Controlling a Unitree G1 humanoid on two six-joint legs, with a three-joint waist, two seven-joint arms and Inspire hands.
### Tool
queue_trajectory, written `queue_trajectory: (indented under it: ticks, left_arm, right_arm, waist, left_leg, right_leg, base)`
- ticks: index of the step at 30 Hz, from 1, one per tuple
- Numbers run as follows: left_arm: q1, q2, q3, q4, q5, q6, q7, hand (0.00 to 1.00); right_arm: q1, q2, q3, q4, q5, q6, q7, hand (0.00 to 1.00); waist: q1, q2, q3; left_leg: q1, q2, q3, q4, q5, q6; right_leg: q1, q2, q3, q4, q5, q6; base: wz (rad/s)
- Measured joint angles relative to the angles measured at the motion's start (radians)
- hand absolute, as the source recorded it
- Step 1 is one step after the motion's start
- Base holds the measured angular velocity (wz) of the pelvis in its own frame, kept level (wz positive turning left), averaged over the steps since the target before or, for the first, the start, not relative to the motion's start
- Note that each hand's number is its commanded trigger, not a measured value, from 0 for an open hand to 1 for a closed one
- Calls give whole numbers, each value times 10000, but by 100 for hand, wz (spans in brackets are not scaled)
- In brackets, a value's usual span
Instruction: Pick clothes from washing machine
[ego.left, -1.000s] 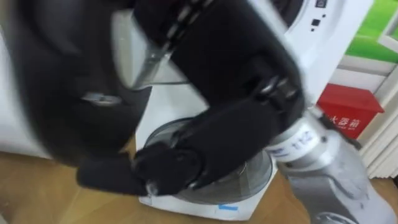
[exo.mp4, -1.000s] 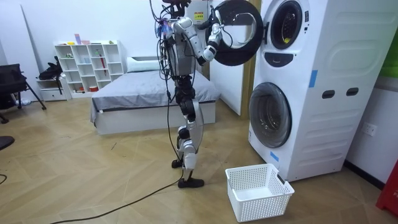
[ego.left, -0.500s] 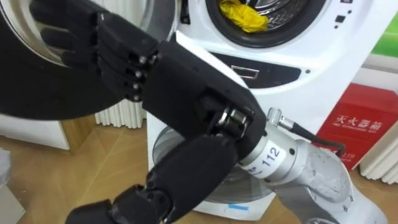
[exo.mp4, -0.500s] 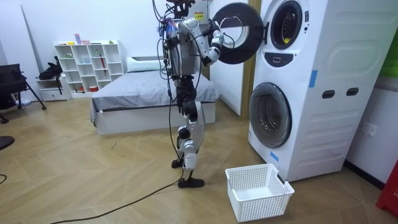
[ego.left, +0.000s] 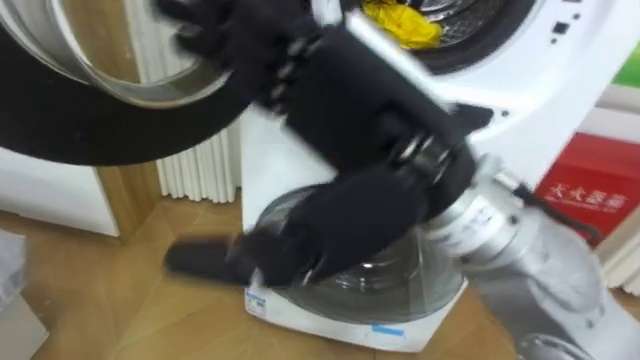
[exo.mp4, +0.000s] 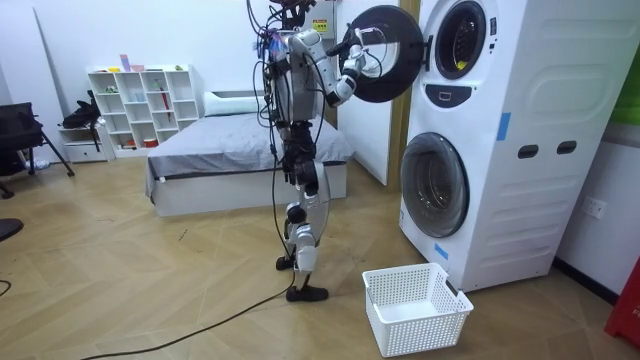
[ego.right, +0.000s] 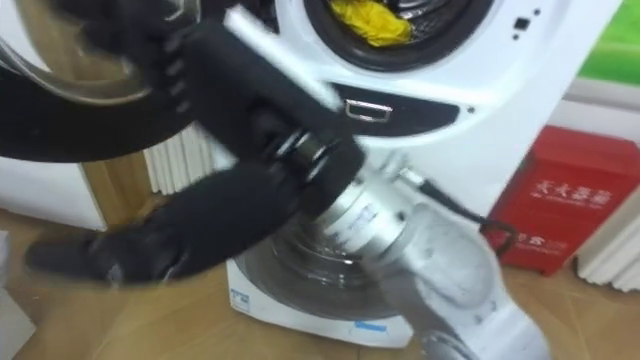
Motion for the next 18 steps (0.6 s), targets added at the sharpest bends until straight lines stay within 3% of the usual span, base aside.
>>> queue_trajectory:
  ticks: [3,7,13,18]
  left_arm:
    - [26,-27,50,-10,8,-102,9,0]
    - [18,-17,38,-140,25,-139,146,0]
    - [25,-20,28,-145,34,-81,335,0]
    - [32,-20,25,-147,33,22,334,0]
  right_arm:
    - [180,-4,-426,35,-447,-133,-531,0]
    - [312,-63,-744,441,-538,-212,-946,0]
    - [653,-398,-1386,1372,-467,-197,-1992,0]
    - [692,-433,-1442,1621,-466,-197,-2506,0]
  waist:
    - [-294,162,54]
    - [-688,377,-9]
    - [-921,328,-50]
    - [-960,299,-65]
  left_leg:
    - [105,-10,13,31,-1,2]
    - [81,-11,22,39,-1,2]
    - [111,-33,86,116,0,3]
    - [127,-34,81,152,2,5]
  right_leg:
    - [121,-11,-2,-7,0,1]
    - [101,-12,-16,-10,0,0]
    - [112,-38,31,-27,-9,-12]
    - [104,-38,31,-30,-9,-13]
  base:
    - [0]
    - [0]
    - [-4]
    - [0]
